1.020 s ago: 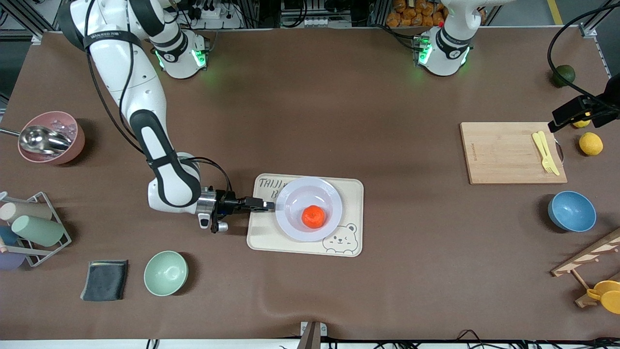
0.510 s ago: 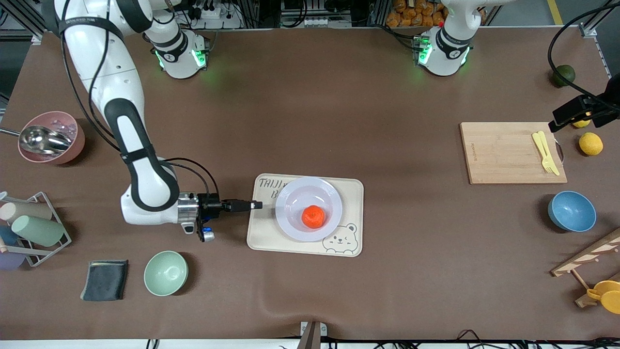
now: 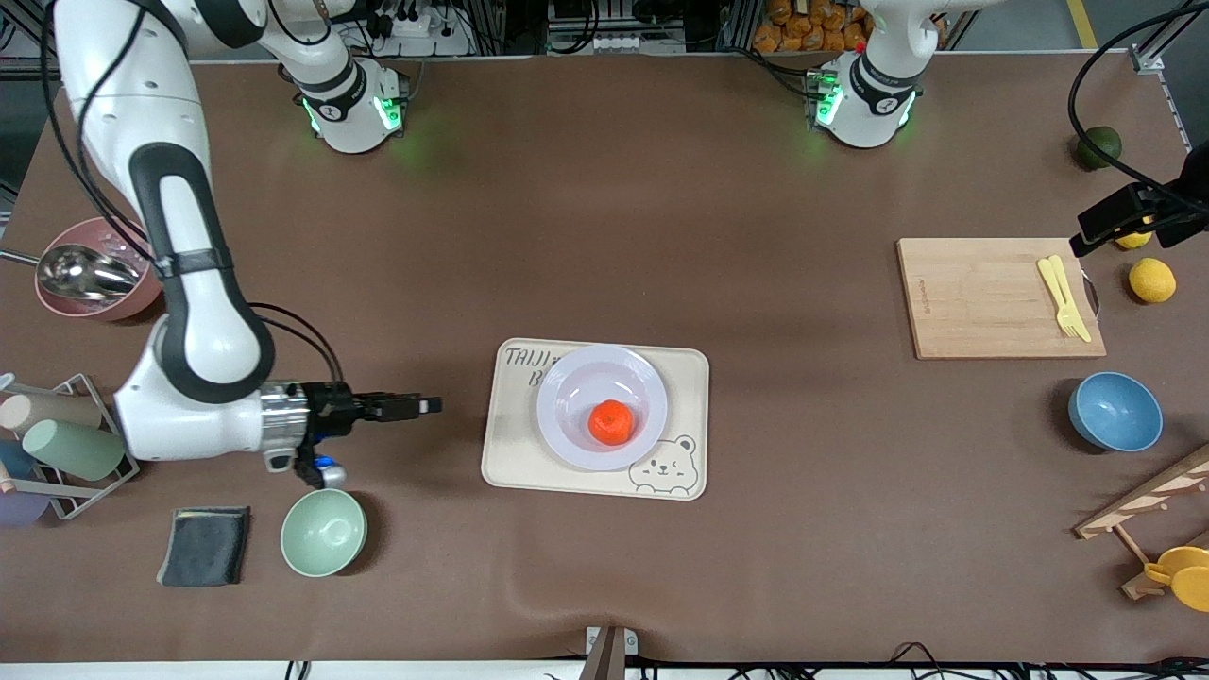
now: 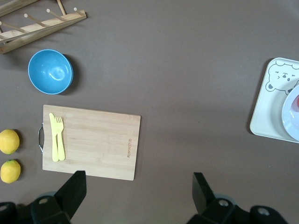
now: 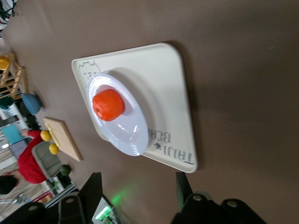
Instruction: Place orange and plate with both arms
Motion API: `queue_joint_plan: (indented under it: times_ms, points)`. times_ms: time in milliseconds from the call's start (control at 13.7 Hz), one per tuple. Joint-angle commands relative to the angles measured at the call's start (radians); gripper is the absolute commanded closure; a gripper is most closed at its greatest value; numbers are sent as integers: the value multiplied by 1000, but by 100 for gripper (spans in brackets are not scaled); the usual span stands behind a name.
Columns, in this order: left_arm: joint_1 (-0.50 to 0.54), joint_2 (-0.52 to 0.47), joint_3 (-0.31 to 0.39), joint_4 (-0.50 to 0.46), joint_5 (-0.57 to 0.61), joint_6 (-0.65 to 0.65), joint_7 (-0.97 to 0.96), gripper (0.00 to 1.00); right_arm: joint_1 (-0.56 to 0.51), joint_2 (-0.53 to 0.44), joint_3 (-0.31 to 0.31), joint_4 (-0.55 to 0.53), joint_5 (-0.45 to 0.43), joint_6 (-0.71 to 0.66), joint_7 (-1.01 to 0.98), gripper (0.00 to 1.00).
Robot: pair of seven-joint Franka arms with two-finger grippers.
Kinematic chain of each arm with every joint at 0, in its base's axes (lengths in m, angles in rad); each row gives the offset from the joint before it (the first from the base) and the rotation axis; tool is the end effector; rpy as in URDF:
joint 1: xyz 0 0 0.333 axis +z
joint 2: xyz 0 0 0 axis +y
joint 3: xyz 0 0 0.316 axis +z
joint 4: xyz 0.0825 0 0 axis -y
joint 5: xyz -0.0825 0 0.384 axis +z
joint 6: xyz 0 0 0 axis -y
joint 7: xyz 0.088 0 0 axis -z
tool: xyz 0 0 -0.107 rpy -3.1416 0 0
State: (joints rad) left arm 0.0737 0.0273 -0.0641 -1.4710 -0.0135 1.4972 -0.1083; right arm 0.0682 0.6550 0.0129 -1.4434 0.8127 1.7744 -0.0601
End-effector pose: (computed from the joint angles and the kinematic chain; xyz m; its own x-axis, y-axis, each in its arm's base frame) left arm 0.5560 0.0044 0.6497 0.9932 0.1167 -0.0027 0.1167 -0.9931 0.0150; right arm 0.6872 0.1176 0.3059 0.9416 -0.0289 -0.3354 -0.2549 -0.7122 -0.6541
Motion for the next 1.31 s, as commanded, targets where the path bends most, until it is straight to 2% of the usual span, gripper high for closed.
queue_joint_plan:
  times_ms: [0, 73, 146, 219, 291, 583, 802, 1093, 1239]
  points:
    - [1, -13, -3, 5, 0, -11, 9, 0, -45, -64, 9, -2, -117, -59, 52, 28]
    - [1, -12, -3, 5, 1, -11, 10, 0, -63, -80, 1, 15, -168, -85, 52, 25]
    - [1, -13, -5, 5, 1, -11, 7, 0, -82, -109, -5, 21, -217, -108, 52, 17]
    - [0, -17, -8, 3, 15, -14, 6, 0, -97, -157, -17, 21, -283, -134, 49, 4]
    - [0, -27, -8, -5, 17, -24, 7, 0, -105, -193, -25, 23, -365, -136, 46, 0]
    - [1, -44, -17, -14, 17, -38, 1, 0, -142, -348, -24, 14, -605, -162, 42, 0]
    - [1, -40, -19, -8, 17, -40, 15, 0, -189, -431, -22, 14, -630, -210, -10, 0]
    - [-3, -30, -19, 1, 18, -38, 4, 0, -186, -549, -24, 8, -639, -250, -43, 0]
    - [-3, -30, -19, 3, 17, -38, 5, 0, -173, -618, -19, -20, -696, -250, 6, 0]
